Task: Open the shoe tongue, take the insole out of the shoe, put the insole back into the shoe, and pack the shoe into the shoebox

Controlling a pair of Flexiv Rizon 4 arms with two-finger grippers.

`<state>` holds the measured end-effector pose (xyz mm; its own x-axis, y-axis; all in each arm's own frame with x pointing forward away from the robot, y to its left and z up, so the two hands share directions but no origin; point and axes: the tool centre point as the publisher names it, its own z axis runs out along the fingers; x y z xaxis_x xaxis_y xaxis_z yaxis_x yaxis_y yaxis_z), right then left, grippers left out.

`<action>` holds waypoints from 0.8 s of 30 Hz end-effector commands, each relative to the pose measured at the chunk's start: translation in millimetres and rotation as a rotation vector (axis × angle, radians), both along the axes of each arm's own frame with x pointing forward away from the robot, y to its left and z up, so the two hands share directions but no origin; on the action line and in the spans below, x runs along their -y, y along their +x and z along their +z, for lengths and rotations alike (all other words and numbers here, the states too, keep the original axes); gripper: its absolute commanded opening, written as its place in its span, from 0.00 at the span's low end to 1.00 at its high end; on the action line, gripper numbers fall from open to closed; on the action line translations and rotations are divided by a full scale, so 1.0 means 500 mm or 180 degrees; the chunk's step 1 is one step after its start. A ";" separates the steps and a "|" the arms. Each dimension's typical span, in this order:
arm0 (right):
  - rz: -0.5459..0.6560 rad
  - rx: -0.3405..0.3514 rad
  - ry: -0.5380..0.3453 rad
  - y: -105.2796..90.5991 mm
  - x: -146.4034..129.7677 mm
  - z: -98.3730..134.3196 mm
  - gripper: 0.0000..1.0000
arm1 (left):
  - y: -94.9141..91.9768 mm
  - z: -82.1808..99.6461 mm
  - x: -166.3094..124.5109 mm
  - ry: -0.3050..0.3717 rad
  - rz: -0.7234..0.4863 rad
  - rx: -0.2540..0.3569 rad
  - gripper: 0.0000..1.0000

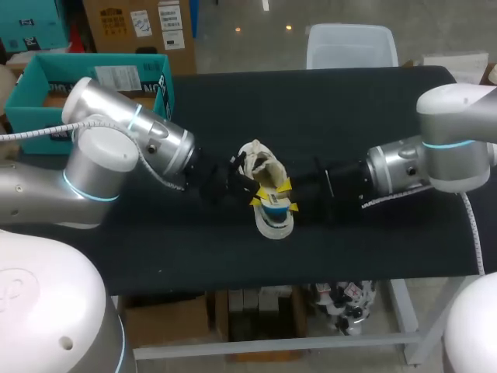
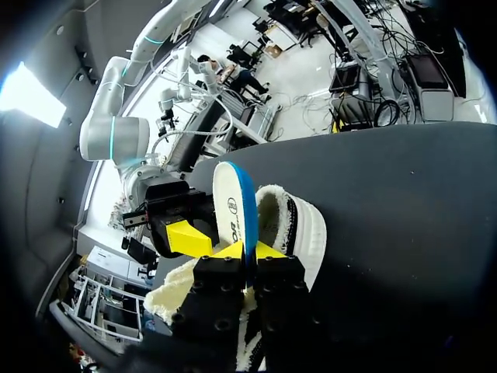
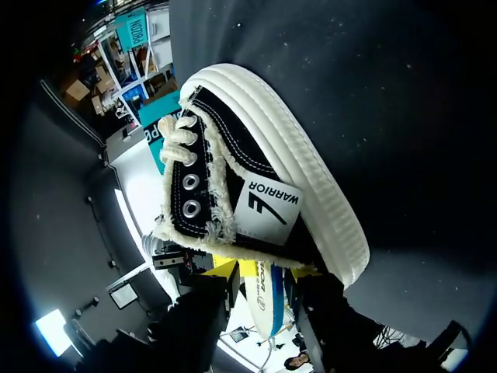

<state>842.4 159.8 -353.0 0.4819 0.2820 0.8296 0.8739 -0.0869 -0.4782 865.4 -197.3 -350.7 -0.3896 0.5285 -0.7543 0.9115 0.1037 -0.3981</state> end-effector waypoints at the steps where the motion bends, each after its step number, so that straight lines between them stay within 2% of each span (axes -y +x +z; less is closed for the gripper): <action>1: -0.0076 0.0036 -0.0042 -0.033 0.010 0.014 0.44 | -0.006 -0.004 0.000 -0.0015 0.0022 0.0013 0.00; 10: -0.0036 0.0052 0.0049 -0.042 0.000 0.009 0.27 | -0.014 0.003 0.000 -0.0025 0.0042 0.0038 0.00; 15: 0.0017 0.0051 0.0107 -0.040 -0.007 0.007 0.28 | -0.016 0.005 0.000 -0.0018 0.0054 0.0056 0.00; 17: 0.0029 0.0049 0.0118 -0.040 -0.009 0.006 0.20 | -0.016 0.005 0.000 -0.0017 0.0060 0.0059 0.00; 18: 0.0036 0.0048 0.0122 -0.040 -0.009 0.006 0.02 | -0.017 0.006 -0.001 -0.0014 0.0065 0.0059 0.00; 21: 0.0053 0.0047 0.0131 -0.039 -0.011 0.004 0.00 | -0.021 0.008 0.000 0.0009 0.0077 0.0054 0.00; 22: 0.0055 0.0047 0.0130 -0.039 -0.011 0.004 0.00 | -0.026 0.011 -0.001 0.0015 0.0065 0.0055 0.08; 23: 0.0057 0.0048 0.0130 -0.039 -0.011 0.004 0.00 | -0.031 0.013 -0.002 0.0014 0.0044 0.0066 0.27; 24: 0.0057 0.0051 0.0130 -0.040 -0.010 0.004 0.00 | -0.036 0.017 -0.004 0.0006 0.0026 0.0078 0.34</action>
